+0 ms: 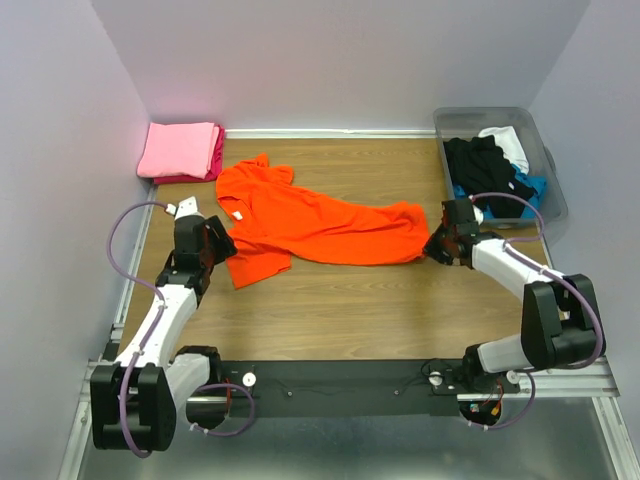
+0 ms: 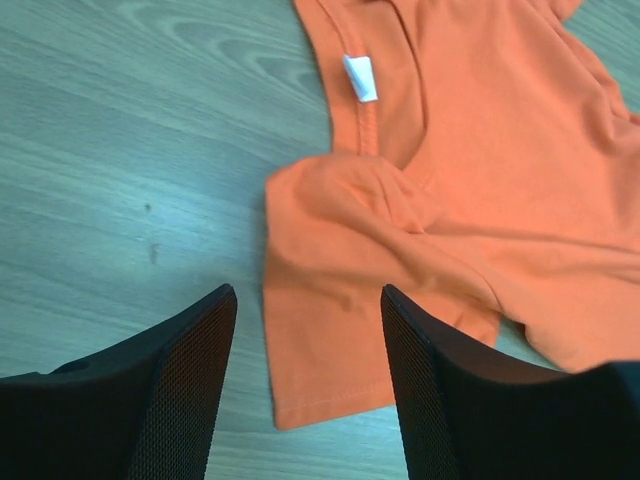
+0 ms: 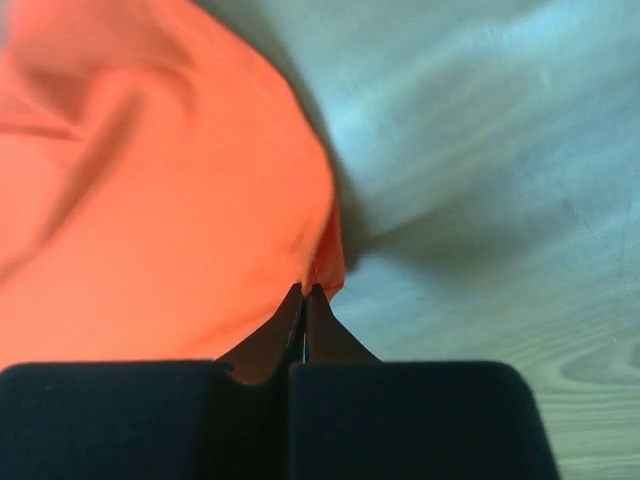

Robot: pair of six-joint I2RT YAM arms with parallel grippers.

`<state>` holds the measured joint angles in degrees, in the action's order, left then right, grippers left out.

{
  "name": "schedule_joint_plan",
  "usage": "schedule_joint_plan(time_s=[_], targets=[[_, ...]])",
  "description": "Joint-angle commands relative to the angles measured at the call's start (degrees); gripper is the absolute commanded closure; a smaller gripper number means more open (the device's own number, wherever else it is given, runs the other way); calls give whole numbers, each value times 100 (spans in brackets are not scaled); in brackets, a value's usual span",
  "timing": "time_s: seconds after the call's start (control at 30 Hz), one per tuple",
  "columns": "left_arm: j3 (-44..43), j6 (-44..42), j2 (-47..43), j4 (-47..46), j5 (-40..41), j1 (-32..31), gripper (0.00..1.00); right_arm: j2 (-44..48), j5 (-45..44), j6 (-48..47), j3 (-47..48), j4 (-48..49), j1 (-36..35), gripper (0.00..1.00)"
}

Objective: Fold and stack the t-shirts
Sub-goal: Flatten the tshirt out

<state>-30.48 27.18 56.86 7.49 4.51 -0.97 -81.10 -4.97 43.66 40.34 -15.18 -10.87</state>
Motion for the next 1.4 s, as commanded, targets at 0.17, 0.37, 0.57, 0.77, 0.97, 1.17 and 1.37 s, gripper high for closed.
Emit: schedule_joint_plan(time_s=[0.17,0.37,0.57,0.77,0.97,1.17,1.37], targets=[[-55,-160,115,25,234,-597,33,-529,-628,-252,1564,-775,156,93],[-81,-160,97,7,199,-948,33,-812,-1005,-253,2092,-1321,173,59],[-55,-134,1,7,190,-1256,33,-372,-690,-165,1680,-1374,173,55],[-107,-134,71,34,208,-1300,33,-178,-75,-112,1117,-1347,173,55],[-20,42,-17,43,199,-1318,33,-179,-11,-217,1063,-1259,173,45],[-55,33,-17,69,357,-1318,33,-55,-311,99,1249,-1251,173,29],[-55,86,-17,104,375,-1318,33,-196,-504,783,1257,-1233,173,29]])
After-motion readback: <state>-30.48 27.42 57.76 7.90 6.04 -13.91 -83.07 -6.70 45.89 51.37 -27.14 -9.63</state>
